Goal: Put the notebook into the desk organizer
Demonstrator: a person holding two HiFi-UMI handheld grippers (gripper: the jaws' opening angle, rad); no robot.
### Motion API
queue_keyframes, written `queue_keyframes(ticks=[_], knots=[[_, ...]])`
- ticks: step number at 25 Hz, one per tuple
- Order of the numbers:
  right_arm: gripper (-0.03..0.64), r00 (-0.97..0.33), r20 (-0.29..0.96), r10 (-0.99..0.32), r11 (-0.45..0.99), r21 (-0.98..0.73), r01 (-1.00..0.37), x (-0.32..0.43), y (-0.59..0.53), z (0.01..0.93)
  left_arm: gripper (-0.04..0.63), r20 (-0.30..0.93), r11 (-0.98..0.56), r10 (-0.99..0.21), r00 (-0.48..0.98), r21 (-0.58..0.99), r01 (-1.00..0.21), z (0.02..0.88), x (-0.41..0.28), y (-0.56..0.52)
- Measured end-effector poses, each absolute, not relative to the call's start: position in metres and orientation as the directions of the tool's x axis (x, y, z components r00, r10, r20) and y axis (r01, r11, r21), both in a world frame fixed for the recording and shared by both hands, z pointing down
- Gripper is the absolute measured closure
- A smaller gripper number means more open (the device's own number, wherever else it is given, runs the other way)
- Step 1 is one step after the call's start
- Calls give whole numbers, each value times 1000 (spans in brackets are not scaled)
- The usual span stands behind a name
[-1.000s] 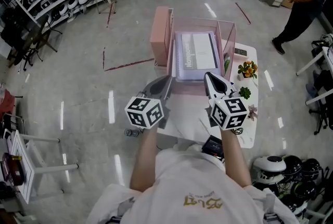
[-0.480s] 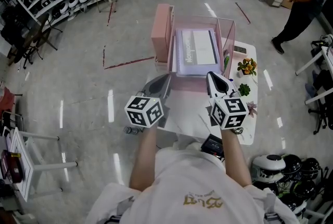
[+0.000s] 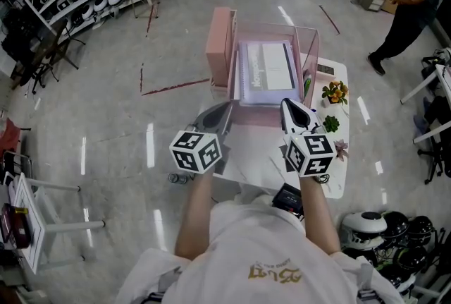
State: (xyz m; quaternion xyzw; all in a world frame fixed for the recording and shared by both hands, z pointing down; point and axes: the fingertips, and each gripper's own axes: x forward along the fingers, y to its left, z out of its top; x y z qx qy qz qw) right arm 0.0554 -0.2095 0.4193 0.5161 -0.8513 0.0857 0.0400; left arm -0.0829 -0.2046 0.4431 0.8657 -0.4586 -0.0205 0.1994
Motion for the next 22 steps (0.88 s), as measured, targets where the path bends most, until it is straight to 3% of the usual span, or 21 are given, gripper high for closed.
queue_keyframes(ticks=[22], knots=[[606,-474,166,-865,462,-107,-880,48,-214,421,578,152,-492,-804,575,373,-787,445,-91,-209]])
